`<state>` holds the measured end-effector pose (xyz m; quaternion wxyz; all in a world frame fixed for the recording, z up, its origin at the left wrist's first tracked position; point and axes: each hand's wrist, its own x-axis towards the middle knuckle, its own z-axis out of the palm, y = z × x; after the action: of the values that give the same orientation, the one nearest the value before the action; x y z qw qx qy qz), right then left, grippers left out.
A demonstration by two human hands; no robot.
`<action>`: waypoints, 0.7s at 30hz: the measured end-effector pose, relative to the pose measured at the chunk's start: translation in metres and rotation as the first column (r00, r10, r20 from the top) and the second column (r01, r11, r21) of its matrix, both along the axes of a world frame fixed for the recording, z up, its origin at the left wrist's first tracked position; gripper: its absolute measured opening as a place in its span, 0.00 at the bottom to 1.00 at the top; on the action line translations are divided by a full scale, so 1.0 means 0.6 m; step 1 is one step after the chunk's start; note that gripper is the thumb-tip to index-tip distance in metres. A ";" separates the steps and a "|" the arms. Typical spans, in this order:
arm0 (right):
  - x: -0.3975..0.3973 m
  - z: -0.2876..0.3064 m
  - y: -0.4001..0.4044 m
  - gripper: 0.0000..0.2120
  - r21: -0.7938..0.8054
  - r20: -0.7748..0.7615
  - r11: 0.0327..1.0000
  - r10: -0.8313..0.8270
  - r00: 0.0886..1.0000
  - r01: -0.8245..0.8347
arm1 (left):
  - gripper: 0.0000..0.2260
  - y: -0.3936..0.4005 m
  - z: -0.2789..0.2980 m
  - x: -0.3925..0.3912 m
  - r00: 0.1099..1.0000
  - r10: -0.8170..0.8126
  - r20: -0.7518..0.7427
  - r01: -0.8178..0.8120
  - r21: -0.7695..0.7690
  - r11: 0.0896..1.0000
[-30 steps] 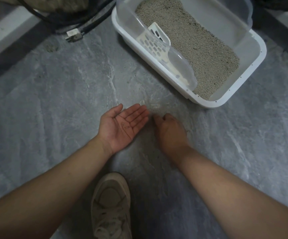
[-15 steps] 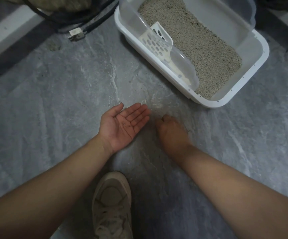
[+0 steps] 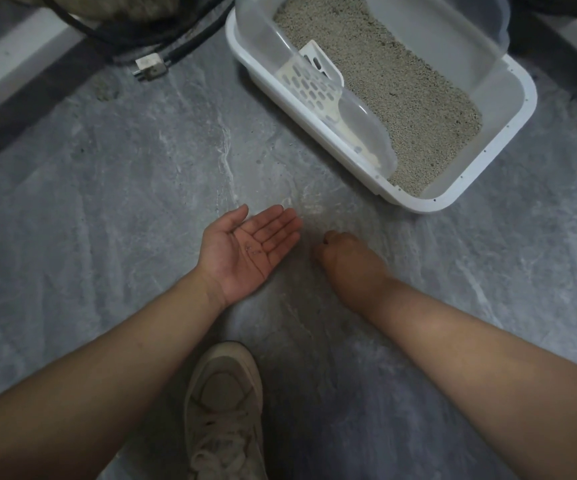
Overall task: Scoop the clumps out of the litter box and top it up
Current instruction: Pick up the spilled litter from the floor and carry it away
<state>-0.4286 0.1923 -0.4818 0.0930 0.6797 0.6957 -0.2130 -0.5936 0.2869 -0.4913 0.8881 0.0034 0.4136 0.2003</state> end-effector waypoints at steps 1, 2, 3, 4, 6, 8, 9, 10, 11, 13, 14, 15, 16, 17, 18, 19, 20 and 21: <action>0.002 0.002 0.003 0.14 -0.018 0.012 1.000 0.017 1.000 -0.016 | 0.21 0.000 0.000 0.000 1.000 -0.003 0.002 0.003 0.001 1.000; 0.003 0.004 0.005 0.14 -0.035 0.016 0.999 0.025 1.000 -0.024 | 0.21 -0.001 0.000 0.001 1.000 -0.005 0.003 0.005 0.000 1.000; 0.003 0.006 0.006 0.14 -0.050 0.017 0.998 0.027 0.999 -0.026 | 0.21 -0.001 0.000 0.001 1.000 -0.007 0.004 0.007 -0.002 1.000; 0.004 0.006 0.006 0.14 -0.064 0.014 0.998 0.024 1.000 -0.023 | 0.21 -0.002 0.000 0.001 1.000 -0.009 0.004 0.009 -0.002 1.000; 0.004 0.005 0.006 0.13 -0.088 0.007 0.996 0.006 1.000 -0.006 | 0.21 -0.003 0.000 0.001 1.000 -0.010 0.008 0.010 0.002 1.000; 0.002 0.004 0.006 0.13 -0.104 0.003 0.994 -0.017 1.000 0.017 | 0.21 -0.002 0.001 0.001 1.000 -0.010 0.013 0.010 0.005 1.000; 0.000 0.002 0.006 0.13 -0.103 0.004 0.994 -0.024 1.000 0.024 | 0.21 -0.002 0.002 0.002 1.000 -0.011 0.013 0.011 0.005 1.000; -0.002 0.001 0.006 0.13 -0.093 0.008 0.995 -0.034 0.999 0.035 | 0.21 -0.002 0.002 0.002 1.000 -0.010 0.013 0.010 0.004 1.000; -0.004 -0.001 0.005 0.12 -0.078 0.009 0.996 -0.049 0.999 0.050 | 0.21 -0.002 0.003 0.003 1.000 -0.009 0.014 0.009 0.003 1.000; -0.007 -0.008 0.002 0.12 -0.041 0.003 0.995 -0.088 0.996 0.088 | 0.21 -0.003 0.004 0.003 1.000 -0.010 0.016 0.010 0.003 1.000; -0.007 -0.012 0.000 0.12 -0.026 -0.012 0.993 -0.119 0.993 0.119 | 0.21 -0.003 0.004 0.003 1.000 -0.011 0.018 0.011 0.002 1.000; -0.007 -0.014 -0.003 0.12 -0.011 -0.038 0.986 -0.165 0.986 0.165 | 0.21 -0.003 0.004 0.003 1.000 -0.010 0.020 0.010 0.000 1.000; -0.007 -0.015 -0.006 0.12 0.014 -0.083 0.970 -0.241 0.967 0.243 | 0.21 -0.003 0.004 0.002 1.000 -0.008 0.021 0.008 -0.002 1.000; -0.008 -0.015 -0.008 0.11 0.043 -0.141 0.939 -0.333 0.932 0.342 | 0.21 -0.002 0.003 0.002 1.000 -0.006 0.022 0.006 -0.002 1.000; -0.010 -0.010 -0.010 0.09 0.070 -0.197 0.896 -0.419 0.887 0.439 | 0.21 -0.002 0.002 0.002 1.000 -0.004 0.023 0.004 -0.001 1.000; -0.014 -0.003 -0.013 0.07 0.091 -0.251 0.845 -0.493 0.833 0.527 | 0.21 -0.001 0.002 0.001 1.000 -0.004 0.025 0.004 -0.001 1.000; -0.021 0.009 -0.015 0.06 0.096 -0.317 0.789 -0.554 0.770 0.607 | 0.21 -0.001 0.002 0.001 1.000 -0.005 0.025 0.005 -0.001 1.000; -0.031 0.024 -0.017 0.05 0.076 -0.387 0.735 -0.601 0.699 0.674 | 0.21 -0.001 0.001 0.002 1.000 -0.010 0.027 0.010 0.000 1.000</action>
<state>-0.4474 0.1823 -0.4673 -0.1804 0.8380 0.4389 -0.2693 -0.5925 0.2861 -0.4904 0.8946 0.0028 0.4016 0.1961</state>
